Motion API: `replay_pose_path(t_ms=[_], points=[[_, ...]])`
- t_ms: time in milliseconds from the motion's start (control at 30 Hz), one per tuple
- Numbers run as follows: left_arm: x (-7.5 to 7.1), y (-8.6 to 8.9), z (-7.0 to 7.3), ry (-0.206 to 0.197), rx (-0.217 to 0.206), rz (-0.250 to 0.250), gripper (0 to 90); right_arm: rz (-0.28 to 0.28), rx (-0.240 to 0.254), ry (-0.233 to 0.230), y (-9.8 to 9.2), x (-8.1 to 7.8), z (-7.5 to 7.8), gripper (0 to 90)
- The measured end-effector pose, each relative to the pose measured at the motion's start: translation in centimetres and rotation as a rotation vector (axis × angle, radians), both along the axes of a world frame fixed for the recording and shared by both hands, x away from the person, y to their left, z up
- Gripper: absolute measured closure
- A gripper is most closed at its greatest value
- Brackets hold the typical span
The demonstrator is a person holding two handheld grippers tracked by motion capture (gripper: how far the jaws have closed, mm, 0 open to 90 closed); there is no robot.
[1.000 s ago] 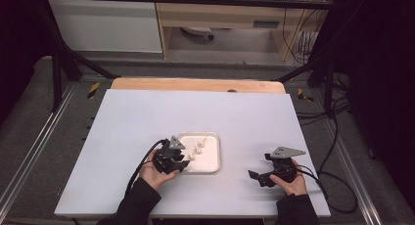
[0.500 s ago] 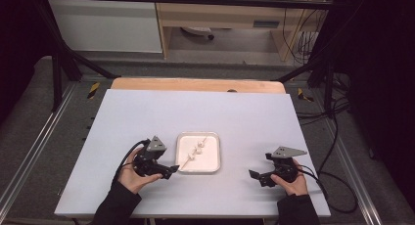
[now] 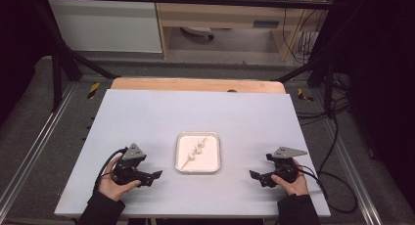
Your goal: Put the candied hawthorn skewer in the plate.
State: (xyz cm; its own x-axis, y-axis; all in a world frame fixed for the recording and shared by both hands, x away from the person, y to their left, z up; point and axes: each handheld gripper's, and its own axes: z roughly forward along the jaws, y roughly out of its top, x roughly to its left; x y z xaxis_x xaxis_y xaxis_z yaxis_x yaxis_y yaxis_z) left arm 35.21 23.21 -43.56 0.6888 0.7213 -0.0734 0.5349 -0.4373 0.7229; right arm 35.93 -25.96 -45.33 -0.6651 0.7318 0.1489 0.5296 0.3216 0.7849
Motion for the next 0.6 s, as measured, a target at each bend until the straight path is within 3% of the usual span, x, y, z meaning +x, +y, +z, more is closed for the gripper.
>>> replay_pose_path(t_ms=[300,600], points=[[-0.6,2.3,-1.0,-0.017,-0.014,0.024,8.6,-0.001,-0.001,0.01,0.0,-0.1,-0.1,0.7],[-0.5,2.9,-1.5,-0.01,-0.015,0.041,8.8,0.009,-0.006,0.021,0.1,-0.1,-0.3,0.7]])
